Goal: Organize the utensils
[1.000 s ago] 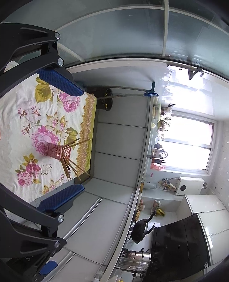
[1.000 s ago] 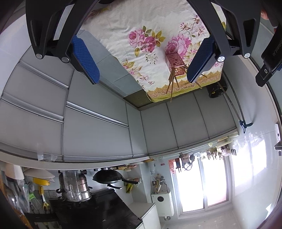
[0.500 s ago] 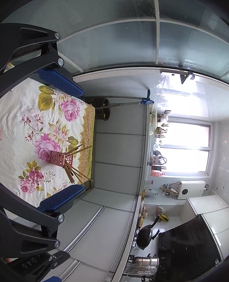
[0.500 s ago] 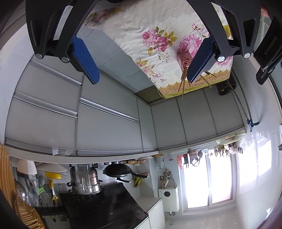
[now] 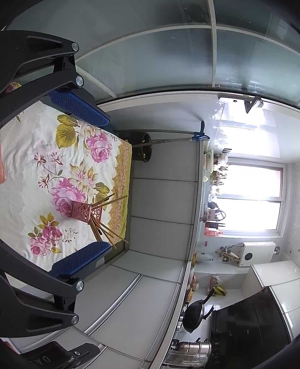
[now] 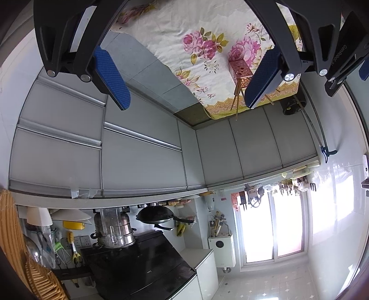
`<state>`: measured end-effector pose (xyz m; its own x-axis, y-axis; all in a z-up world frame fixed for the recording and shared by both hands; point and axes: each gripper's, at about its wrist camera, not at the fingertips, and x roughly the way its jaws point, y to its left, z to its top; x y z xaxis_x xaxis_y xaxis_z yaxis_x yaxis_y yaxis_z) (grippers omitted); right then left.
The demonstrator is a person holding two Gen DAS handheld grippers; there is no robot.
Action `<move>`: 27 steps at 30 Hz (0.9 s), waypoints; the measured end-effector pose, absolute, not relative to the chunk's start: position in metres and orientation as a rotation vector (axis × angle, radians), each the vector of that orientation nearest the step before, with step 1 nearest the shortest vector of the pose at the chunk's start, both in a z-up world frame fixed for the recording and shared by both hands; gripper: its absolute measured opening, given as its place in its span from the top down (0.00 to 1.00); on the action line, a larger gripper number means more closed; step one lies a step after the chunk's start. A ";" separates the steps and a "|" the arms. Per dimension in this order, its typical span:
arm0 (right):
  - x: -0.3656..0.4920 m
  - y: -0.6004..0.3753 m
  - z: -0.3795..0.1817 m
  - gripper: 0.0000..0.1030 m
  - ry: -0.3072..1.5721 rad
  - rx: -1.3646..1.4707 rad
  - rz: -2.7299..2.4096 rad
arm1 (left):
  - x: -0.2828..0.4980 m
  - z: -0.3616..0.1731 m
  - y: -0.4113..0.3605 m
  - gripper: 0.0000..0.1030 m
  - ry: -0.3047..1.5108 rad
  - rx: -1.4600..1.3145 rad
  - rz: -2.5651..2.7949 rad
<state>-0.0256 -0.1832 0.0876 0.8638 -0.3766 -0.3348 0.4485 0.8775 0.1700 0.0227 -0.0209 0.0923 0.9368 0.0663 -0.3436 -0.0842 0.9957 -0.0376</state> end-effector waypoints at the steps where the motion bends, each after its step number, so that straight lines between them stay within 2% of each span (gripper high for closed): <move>1: -0.025 -0.183 0.087 0.06 0.305 0.246 -0.433 | 0.023 0.092 -0.021 0.07 0.349 -0.053 0.076; 27: -0.027 -0.182 0.084 0.06 0.324 0.254 -0.384 | 0.024 0.089 -0.020 0.07 0.345 -0.056 0.047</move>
